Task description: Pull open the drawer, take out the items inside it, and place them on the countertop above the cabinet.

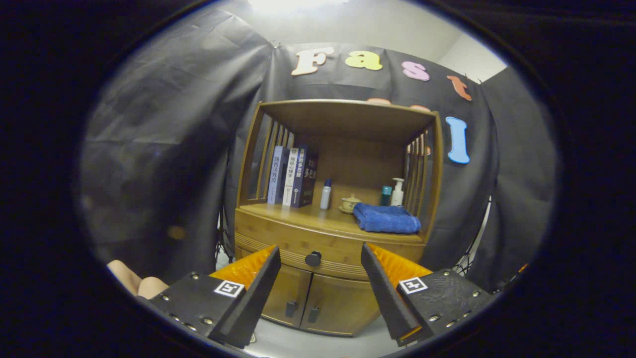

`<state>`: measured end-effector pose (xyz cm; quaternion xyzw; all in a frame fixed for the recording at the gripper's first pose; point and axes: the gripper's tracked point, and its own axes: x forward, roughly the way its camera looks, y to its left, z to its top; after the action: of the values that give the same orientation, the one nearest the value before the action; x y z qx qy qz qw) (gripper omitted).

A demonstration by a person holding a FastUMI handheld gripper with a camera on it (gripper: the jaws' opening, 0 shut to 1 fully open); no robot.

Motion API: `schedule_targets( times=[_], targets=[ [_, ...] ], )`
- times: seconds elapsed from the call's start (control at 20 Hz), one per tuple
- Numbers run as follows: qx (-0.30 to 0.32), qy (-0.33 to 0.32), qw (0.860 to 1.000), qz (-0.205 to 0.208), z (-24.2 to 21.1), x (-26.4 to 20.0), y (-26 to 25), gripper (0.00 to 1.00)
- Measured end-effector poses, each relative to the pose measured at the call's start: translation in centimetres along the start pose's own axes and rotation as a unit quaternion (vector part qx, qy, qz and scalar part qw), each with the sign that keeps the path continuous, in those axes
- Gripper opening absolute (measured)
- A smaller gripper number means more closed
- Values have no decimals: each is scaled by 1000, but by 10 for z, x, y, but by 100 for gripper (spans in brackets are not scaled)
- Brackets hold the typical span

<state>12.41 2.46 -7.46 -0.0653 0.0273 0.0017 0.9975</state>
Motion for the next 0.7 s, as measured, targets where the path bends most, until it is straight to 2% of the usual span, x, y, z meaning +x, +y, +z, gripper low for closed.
schedule_targets(
  times=[0.1, 0.2, 0.45, 0.6, 0.7],
  targets=[
    [-15, 1, 1000, -4, -11, 31, 7, 98],
    [-26, 15, 1000, -10, -31, 64, 13, 93],
    [-18, 77, 996, -35, -93, 137, 10, 71],
    [-3, 105, 993, -57, -117, 169, 0, 71],
    [24, 122, 991, -54, -127, 183, 3, 57]
  ],
)
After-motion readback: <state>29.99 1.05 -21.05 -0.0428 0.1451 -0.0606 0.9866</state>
